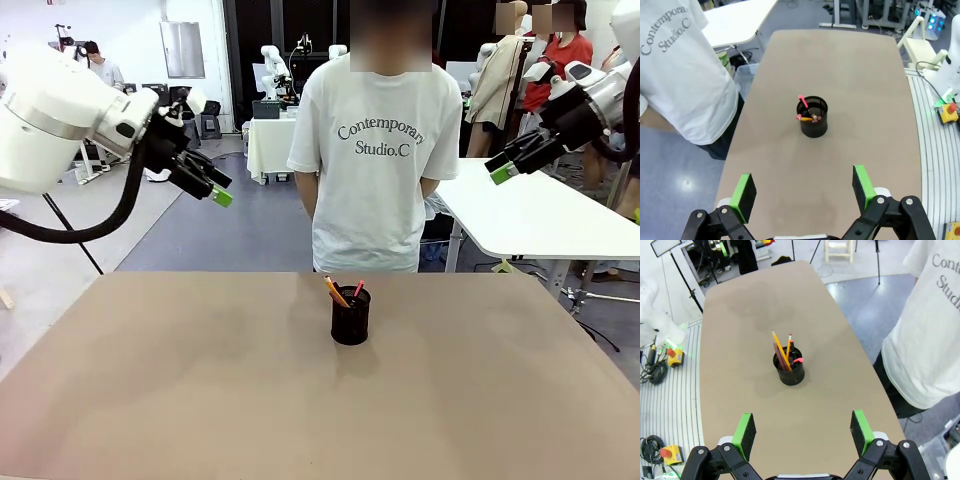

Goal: Place the pens into the pen holder.
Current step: Pick up a writing instrument from the table and place it into the Pen holder.

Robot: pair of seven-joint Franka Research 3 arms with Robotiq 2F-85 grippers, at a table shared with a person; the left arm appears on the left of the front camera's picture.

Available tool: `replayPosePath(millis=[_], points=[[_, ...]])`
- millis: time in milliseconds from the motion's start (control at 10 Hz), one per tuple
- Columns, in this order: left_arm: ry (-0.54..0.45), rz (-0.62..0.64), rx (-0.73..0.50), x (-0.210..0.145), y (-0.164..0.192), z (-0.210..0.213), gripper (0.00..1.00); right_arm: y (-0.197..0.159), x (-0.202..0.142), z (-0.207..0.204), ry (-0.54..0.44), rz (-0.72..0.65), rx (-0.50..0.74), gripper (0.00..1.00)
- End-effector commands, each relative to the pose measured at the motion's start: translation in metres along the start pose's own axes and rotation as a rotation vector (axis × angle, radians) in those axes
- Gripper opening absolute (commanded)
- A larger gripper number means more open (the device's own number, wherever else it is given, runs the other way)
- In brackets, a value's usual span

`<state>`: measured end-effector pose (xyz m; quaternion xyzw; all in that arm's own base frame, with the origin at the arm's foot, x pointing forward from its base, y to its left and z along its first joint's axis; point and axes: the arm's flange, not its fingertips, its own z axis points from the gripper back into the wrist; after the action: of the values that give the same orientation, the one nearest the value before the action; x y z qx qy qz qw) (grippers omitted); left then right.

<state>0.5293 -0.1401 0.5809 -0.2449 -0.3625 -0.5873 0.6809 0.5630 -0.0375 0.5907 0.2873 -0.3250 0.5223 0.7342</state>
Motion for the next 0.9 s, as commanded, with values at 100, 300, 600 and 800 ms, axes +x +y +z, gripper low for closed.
replayPosePath(millis=[100, 300, 600, 800], points=[[0.036, 0.041, 0.018, -0.005, -0.015, 0.020, 1.00, 0.000, 0.002, 0.001, -0.001, 0.002, -0.006, 1.00], [0.028, 0.034, 0.020, -0.006, -0.018, 0.029, 1.00, 0.000, 0.002, 0.001, -0.001, 0.002, -0.006, 1.00], [0.010, 0.036, 0.045, -0.008, -0.025, 0.046, 1.00, 0.000, 0.002, 0.001, -0.001, 0.002, -0.006, 1.00], [0.005, 0.045, 0.070, -0.011, -0.027, 0.054, 1.00, 0.000, 0.002, 0.001, -0.001, 0.002, -0.006, 1.00]])
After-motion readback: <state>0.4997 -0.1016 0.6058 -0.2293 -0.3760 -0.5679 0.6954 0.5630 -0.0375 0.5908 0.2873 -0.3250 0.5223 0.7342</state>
